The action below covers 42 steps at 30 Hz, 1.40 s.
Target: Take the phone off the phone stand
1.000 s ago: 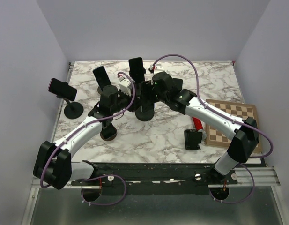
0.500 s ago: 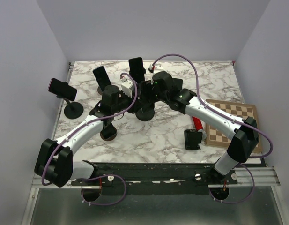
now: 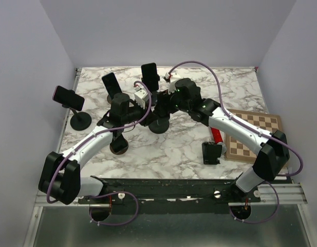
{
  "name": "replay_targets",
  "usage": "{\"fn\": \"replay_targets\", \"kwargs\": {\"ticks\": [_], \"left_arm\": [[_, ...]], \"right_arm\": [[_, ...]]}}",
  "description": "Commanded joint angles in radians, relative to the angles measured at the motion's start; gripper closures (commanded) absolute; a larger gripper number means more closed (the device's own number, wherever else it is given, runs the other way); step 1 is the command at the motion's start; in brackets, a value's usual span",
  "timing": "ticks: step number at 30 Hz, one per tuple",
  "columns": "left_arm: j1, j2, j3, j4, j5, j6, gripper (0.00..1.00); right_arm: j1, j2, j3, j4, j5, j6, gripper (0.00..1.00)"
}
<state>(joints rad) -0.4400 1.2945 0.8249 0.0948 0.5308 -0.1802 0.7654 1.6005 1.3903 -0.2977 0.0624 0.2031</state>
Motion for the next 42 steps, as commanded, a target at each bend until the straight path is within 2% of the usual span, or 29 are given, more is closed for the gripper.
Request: {"fn": "replay_targets", "kwargs": {"ticks": [1, 5, 11, 17, 20, 21, 23, 24, 25, 26, 30, 34, 36, 38, 40, 42], "left_arm": [[0.003, 0.025, 0.022, -0.036, 0.222, 0.058, 1.00], [0.004, 0.038, 0.023, -0.034, 0.247, 0.073, 1.00], [0.020, 0.048, 0.039, -0.052, 0.199, 0.073, 1.00], [0.033, 0.058, 0.052, -0.059, 0.131, 0.037, 1.00], [0.030, 0.046, 0.033, -0.041, 0.159, 0.017, 1.00], [0.023, 0.036, 0.023, -0.037, 0.153, -0.001, 0.94], [-0.004, 0.002, -0.009, -0.017, 0.117, -0.035, 0.64], [-0.019, -0.013, -0.027, 0.004, 0.097, -0.049, 0.44], [-0.036, -0.028, -0.039, 0.017, 0.078, -0.063, 0.32], [-0.045, -0.035, -0.052, 0.033, 0.051, -0.079, 0.28], [-0.054, -0.018, -0.040, 0.044, 0.002, -0.096, 0.29], [-0.050, 0.009, -0.003, 0.039, -0.047, -0.093, 0.46], [-0.038, 0.017, 0.015, 0.032, -0.072, -0.101, 0.49], [-0.014, 0.025, 0.036, 0.019, -0.076, -0.121, 0.48], [0.008, 0.036, 0.055, 0.012, -0.034, -0.140, 0.37], [0.011, 0.036, 0.062, 0.016, -0.027, -0.142, 0.35]], "right_arm": [[-0.090, -0.027, -0.103, 0.042, -0.136, -0.190, 0.99], [-0.135, -0.041, -0.126, 0.061, -0.283, -0.249, 0.99], [-0.137, -0.052, -0.135, 0.076, -0.440, -0.257, 0.99], [-0.136, -0.070, -0.158, 0.111, -0.455, -0.207, 0.99], [-0.137, -0.060, -0.136, 0.118, -0.343, -0.117, 0.99], [-0.136, -0.053, -0.123, 0.110, -0.307, -0.094, 0.99], [-0.135, -0.039, -0.087, 0.091, -0.261, -0.039, 0.99], [-0.135, -0.038, -0.079, 0.091, -0.244, -0.015, 0.99], [-0.133, -0.041, -0.083, 0.101, -0.229, 0.014, 0.99], [-0.132, -0.047, -0.091, 0.112, -0.218, 0.031, 0.99], [-0.124, -0.050, -0.099, 0.126, -0.195, 0.050, 0.99], [-0.115, -0.039, -0.088, 0.109, -0.197, 0.039, 0.99], [-0.114, -0.037, -0.089, 0.108, -0.196, 0.036, 0.99], [-0.113, -0.037, -0.088, 0.108, -0.195, 0.034, 0.99], [-0.111, -0.037, -0.086, 0.108, -0.201, 0.032, 0.99], [-0.109, -0.032, -0.083, 0.108, -0.205, 0.031, 0.99]]}}
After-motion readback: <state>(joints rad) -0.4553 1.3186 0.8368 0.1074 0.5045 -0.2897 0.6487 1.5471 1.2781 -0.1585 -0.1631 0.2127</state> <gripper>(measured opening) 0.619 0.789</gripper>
